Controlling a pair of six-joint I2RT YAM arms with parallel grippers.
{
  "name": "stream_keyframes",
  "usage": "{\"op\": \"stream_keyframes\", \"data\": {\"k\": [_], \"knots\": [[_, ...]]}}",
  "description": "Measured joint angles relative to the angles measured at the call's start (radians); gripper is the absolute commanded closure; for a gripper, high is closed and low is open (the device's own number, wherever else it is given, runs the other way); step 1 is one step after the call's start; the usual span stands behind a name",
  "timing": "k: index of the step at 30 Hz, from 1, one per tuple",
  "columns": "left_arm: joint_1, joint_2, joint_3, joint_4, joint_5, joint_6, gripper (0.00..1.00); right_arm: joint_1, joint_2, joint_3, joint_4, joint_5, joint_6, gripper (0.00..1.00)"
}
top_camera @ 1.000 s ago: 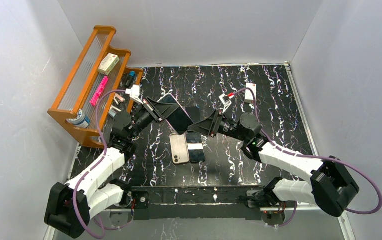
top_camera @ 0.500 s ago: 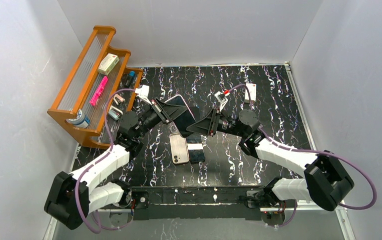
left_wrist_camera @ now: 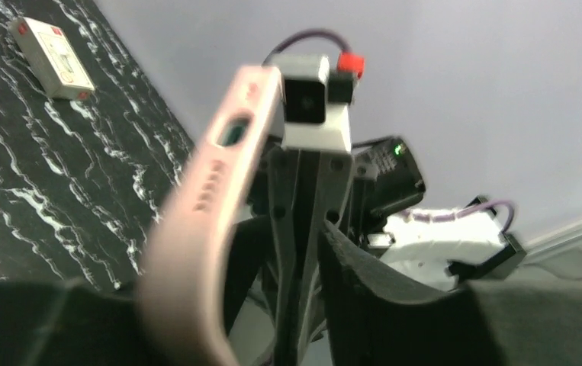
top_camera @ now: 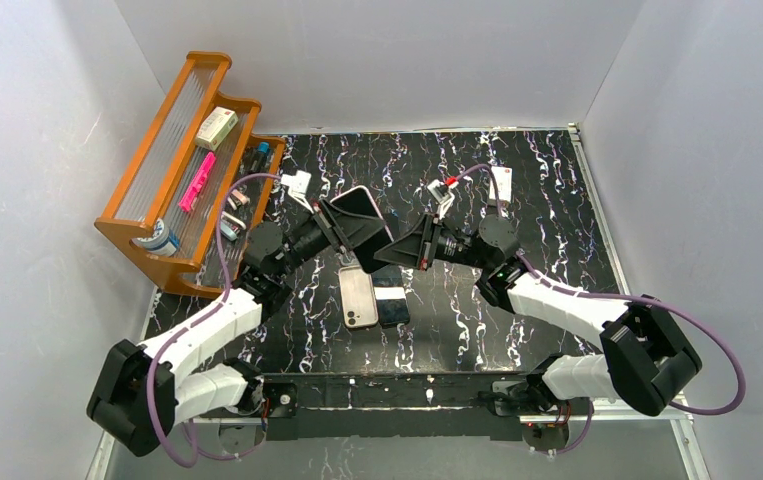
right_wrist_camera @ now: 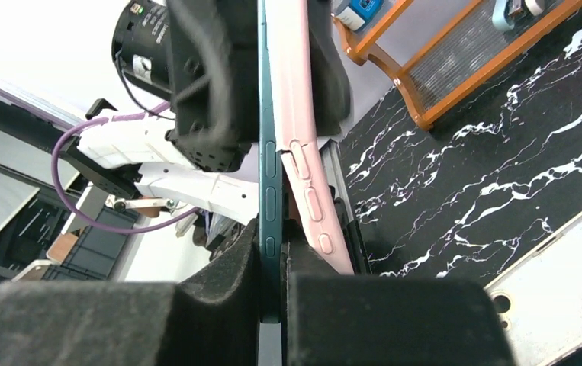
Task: Take the phone out of the phone case
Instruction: Remove the phone case from the phone.
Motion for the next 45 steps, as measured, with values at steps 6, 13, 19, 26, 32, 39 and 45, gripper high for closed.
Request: {"op": "stream_keyframes", "data": {"k": [6, 13, 19, 26, 32, 39, 45], "knots": [[-0.070, -0.095, 0.052, -0.297, -0.009, 0.160, 0.22, -0.039, -0.003, 0.000, 0.010, 0.019, 0.022, 0.99], [-0.071, -0.275, 0.090, -0.526, -0.164, 0.302, 0.14, -0.096, -0.042, 0.000, -0.002, 0.084, 0.035, 0.99], [-0.071, -0.286, 0.076, -0.591, -0.210, 0.324, 0.16, -0.108, -0.061, 0.000, -0.014, 0.116, 0.050, 0.99], [-0.071, -0.246, 0.045, -0.603, -0.215, 0.312, 0.20, -0.109, -0.064, 0.000, -0.013, 0.117, 0.062, 0.99], [-0.071, -0.200, 0.042, -0.570, -0.208, 0.289, 0.22, -0.109, -0.064, 0.000, -0.011, 0.117, 0.072, 0.99], [-0.071, -0.190, 0.027, -0.546, -0.206, 0.276, 0.22, -0.113, -0.068, 0.000, -0.011, 0.120, 0.073, 0.99], [-0.071, -0.191, 0.011, -0.548, -0.207, 0.276, 0.22, -0.113, -0.079, 0.000, -0.006, 0.117, 0.074, 0.99]]}}
